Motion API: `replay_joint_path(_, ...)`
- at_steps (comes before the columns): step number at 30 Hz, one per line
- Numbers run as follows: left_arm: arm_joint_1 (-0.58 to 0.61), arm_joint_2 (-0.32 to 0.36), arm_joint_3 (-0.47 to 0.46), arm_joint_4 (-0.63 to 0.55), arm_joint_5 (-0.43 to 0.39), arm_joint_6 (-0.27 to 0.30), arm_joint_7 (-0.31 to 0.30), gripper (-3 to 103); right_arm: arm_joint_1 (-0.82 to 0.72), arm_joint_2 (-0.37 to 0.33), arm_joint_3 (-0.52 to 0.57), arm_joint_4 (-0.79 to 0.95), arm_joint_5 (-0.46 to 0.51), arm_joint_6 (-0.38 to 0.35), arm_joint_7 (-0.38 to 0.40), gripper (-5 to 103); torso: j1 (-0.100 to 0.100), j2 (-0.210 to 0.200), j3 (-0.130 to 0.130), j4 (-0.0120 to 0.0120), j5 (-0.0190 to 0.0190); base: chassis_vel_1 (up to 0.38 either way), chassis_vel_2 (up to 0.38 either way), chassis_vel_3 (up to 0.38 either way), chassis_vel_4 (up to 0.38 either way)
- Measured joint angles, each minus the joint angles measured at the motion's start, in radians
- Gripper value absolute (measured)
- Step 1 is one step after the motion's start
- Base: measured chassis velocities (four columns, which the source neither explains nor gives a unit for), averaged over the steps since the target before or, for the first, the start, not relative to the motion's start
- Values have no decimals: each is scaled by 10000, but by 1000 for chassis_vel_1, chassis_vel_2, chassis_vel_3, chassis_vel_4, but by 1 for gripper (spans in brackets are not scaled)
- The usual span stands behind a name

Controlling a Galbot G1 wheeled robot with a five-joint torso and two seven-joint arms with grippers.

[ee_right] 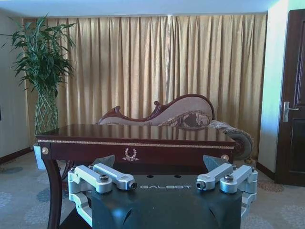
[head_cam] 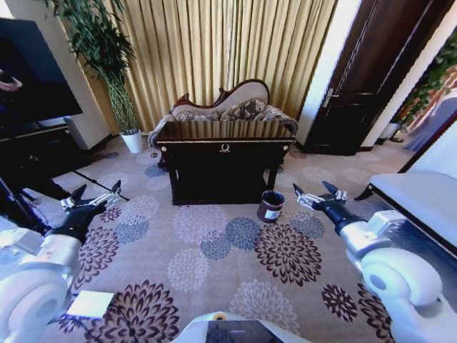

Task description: Move to the front of the table and place the trash on the table into the trash bin.

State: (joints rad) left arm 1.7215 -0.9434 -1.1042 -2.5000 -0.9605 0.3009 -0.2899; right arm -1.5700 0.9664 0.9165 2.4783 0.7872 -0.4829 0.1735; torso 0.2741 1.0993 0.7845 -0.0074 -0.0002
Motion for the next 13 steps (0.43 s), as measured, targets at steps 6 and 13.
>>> replay_joint_path(6, -21, 13, 56, 0, 3, -53, 11, 100, 1, -14, -11, 38, 171, 8, 0, 100, 0, -1, 0, -1, 1, 0, 0, 0, 0)
replay_joint_path(13, 78, -203, -80, 0, 2, -76, 10, 100, 143, -148, 91, 97, 376, 47, 112, 100, 0, 0, 0, 1, -1, 0, 0, 0, 0)
